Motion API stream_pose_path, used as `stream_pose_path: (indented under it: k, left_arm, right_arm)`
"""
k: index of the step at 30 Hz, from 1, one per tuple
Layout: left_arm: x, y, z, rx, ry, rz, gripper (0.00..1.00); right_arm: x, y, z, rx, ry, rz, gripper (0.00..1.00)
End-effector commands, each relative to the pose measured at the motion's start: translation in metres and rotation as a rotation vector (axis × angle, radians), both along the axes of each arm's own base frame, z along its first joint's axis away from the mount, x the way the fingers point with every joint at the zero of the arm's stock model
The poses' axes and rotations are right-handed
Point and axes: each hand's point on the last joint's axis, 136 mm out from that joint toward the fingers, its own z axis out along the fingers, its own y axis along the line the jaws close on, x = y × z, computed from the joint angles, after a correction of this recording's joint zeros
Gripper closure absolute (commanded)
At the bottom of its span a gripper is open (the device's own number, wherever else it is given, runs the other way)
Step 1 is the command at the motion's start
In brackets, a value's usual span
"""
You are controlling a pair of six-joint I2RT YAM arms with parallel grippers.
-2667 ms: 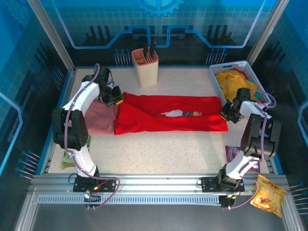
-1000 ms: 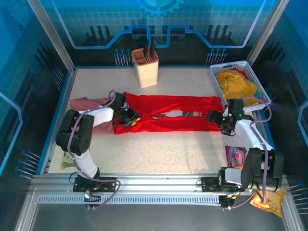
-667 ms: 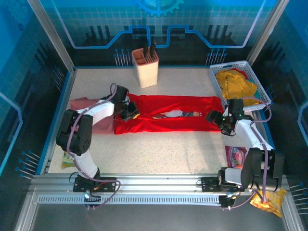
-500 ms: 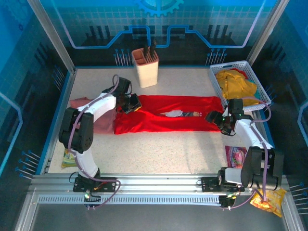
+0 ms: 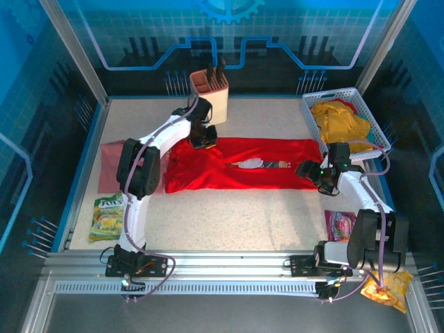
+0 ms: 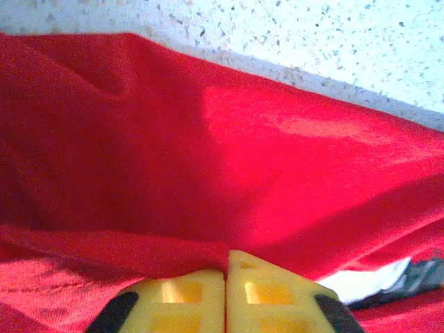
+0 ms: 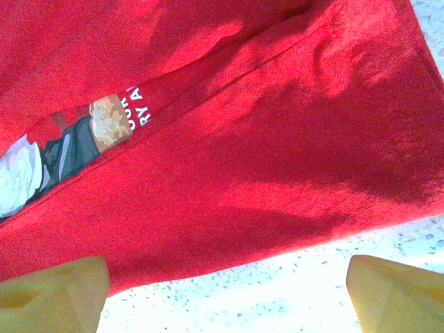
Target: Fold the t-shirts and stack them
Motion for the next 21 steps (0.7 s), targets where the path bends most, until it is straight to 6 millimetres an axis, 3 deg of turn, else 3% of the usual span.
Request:
stream_pose_path:
  k: [1,4,10,15,19,21]
  left_arm:
    - [0.001,0.006,-0.009,0.079,0.034,-0.039,0.76]
    - [-0.002,0.016,-0.010,0.153,0.062,-0.048,0.56]
    - [-0.022,0.045,0.012,0.244,0.037,-0.020,0.49]
    - [-0.050,0.049,0.019,0.201,0.038,-0.014,0.49]
    - [-0.073,0.054,0.008,0.182,0.071,-0.021,0.49]
    - [-0.083,0.056,-0.001,0.142,0.087,-0.019,0.41]
  right_arm:
    - [-0.002,0.005,-0.005,0.009,0.020,0.024,0.11]
    - [-0.002,0.007,-0.005,0.017,0.024,0.029,0.11]
    - [0.010,0.009,0.007,-0.024,-0.008,0.060,0.09]
    - [0.056,0.022,0.032,-0.100,-0.084,0.139,0.10]
    - [0.098,0.030,0.023,-0.118,-0.056,0.182,0.09]
    - [0.116,0.033,0.013,-0.128,-0.021,0.202,0.08]
